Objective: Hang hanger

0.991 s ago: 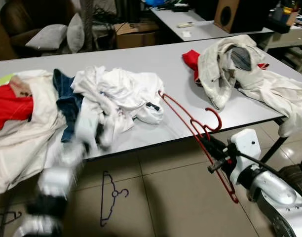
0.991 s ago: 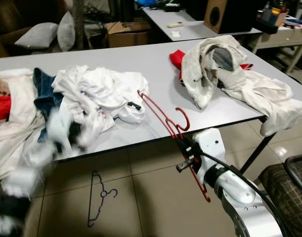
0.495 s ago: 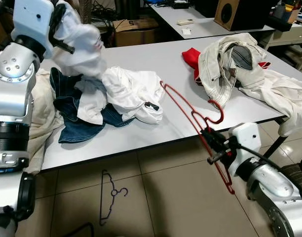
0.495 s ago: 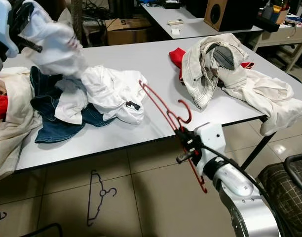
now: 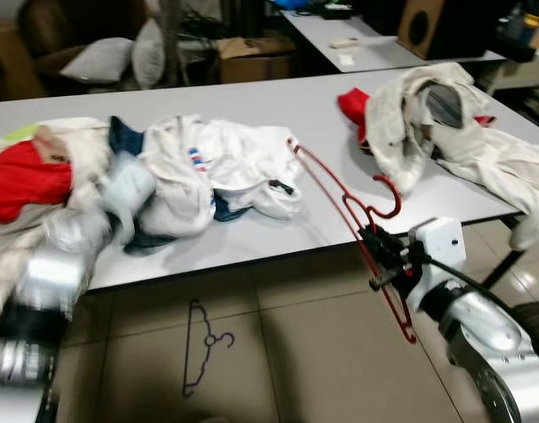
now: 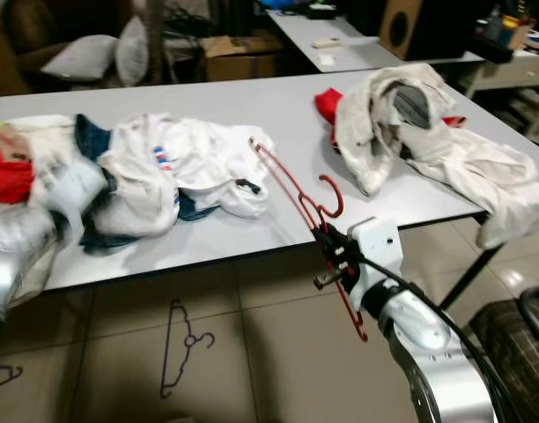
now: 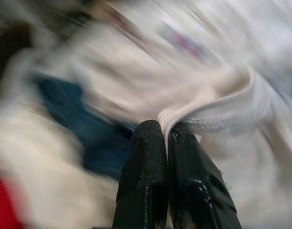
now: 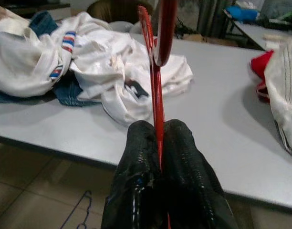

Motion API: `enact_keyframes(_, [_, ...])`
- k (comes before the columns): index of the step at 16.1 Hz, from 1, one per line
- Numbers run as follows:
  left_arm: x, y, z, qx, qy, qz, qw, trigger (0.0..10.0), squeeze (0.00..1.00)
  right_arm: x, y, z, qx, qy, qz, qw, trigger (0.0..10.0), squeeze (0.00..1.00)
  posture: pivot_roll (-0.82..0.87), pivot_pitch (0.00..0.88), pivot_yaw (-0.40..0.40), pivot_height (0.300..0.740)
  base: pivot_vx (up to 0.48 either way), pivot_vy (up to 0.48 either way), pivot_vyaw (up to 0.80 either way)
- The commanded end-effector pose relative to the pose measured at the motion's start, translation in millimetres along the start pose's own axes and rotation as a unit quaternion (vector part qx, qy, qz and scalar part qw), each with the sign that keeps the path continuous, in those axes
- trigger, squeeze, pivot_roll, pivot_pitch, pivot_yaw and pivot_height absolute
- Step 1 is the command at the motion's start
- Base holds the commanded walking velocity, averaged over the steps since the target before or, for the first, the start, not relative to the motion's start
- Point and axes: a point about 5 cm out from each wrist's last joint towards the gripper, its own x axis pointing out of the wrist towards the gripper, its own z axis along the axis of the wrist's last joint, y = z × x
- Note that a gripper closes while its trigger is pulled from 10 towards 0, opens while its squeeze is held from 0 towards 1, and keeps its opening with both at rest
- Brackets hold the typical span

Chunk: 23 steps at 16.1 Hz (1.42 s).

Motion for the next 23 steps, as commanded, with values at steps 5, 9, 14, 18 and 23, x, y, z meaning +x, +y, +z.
enact_keyframes(5, [-22.4,13.4,147.2,-0.263,-0.382,-0.010,0.886,0.0,0.00,-6.9,-33.1,19.6,0.021,-0.064,-0.114,0.991,10.0,0.00,-0.06,0.000,0.036,0.740,0.000,0.000,0.00])
enact_keyframes(9, [-7.2,-5.4,120.9,-0.226,-0.312,-0.010,0.923,0.0,0.00,-6.7,-28.4,16.8,0.019,-0.059,-0.111,0.992,10.0,0.00,-0.07,0.000,0.039,0.740,0.000,0.000,0.00])
enact_keyframes(14, [5.9,-44.6,72.3,-0.221,-0.131,-0.069,0.964,0.0,0.00,-3.1,-26.2,13.1,0.021,-0.050,-0.103,0.993,10.0,0.00,-0.05,0.000,0.029,0.740,0.000,0.000,0.00])
enact_keyframes(18, [-9.5,-137.7,68.1,-0.330,-0.096,-0.257,0.903,0.0,0.00,-3.5,-26.1,12.8,0.022,-0.049,-0.101,0.993,10.0,0.00,-0.05,0.000,0.026,0.740,0.000,0.000,0.00])
enact_keyframes(23, [-23.9,-157.9,45.7,-0.184,-0.053,-0.314,0.930,10.0,1.00,-4.7,-26.1,12.4,0.022,-0.046,-0.099,0.994,10.0,0.00,-0.05,0.000,0.022,0.740,0.000,0.000,0.00])
